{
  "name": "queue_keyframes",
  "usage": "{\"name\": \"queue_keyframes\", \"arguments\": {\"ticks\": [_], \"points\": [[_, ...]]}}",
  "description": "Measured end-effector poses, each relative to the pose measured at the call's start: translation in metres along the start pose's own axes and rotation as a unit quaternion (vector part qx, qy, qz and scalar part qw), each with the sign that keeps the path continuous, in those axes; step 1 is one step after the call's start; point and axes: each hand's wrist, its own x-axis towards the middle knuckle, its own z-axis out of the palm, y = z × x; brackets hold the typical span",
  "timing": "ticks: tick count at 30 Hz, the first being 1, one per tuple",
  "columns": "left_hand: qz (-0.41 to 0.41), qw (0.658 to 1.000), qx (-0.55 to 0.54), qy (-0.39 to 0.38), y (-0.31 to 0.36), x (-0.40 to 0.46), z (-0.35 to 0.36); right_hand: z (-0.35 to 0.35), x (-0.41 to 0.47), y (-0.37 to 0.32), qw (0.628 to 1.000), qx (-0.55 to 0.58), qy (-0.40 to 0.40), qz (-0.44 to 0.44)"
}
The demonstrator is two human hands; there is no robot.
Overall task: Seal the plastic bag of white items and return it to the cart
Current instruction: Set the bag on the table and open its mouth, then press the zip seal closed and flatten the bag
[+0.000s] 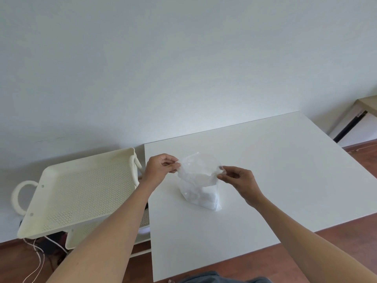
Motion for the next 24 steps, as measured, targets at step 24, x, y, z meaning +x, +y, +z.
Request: {"name": "queue_keyframes", "arguments": {"ticks": [24], "points": [[0.055,0.985,0.134,0.092,0.042,0.009,-0.016,-0.026,0.037,-0.058,0.989,-0.111,0.053,-0.083]]}}
